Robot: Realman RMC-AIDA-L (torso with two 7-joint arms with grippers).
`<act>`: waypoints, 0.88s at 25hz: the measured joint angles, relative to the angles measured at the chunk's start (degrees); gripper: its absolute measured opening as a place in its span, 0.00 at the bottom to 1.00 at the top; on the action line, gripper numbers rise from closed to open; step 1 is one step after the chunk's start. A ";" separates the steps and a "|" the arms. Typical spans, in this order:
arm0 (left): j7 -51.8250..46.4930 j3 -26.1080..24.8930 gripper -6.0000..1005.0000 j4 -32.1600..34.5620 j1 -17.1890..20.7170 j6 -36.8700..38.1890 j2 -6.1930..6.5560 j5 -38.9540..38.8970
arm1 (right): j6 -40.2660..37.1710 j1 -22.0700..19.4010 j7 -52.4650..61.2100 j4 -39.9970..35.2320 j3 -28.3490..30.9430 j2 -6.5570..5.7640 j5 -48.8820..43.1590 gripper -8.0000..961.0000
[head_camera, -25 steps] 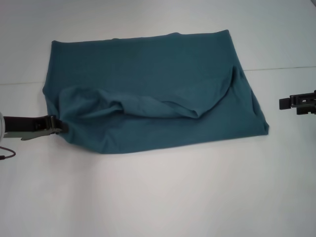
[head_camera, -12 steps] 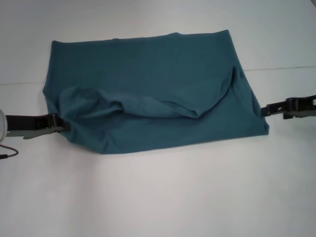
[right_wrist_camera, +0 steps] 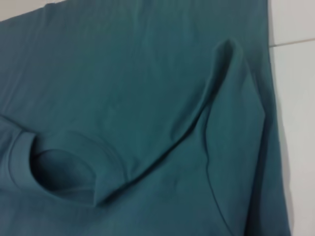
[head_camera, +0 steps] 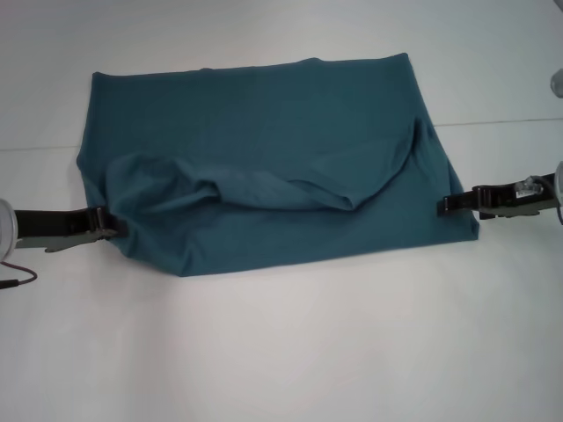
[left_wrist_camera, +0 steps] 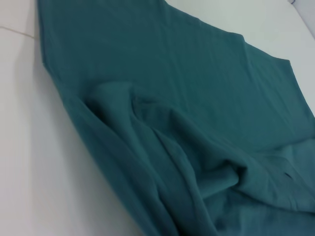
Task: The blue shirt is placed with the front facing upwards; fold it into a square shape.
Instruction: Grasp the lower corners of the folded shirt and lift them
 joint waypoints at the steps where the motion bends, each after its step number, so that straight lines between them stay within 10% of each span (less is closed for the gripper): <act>1: 0.00 0.00 0.02 0.00 0.04 -0.06 -0.03 0.00 | 0.47 0.07 -0.04 0.07 -0.14 0.22 -0.06 0.81; 22: -0.01 0.00 0.02 -0.01 0.23 -0.97 -0.03 0.00 | 1.84 1.47 1.64 1.14 -4.36 0.98 -0.38 0.79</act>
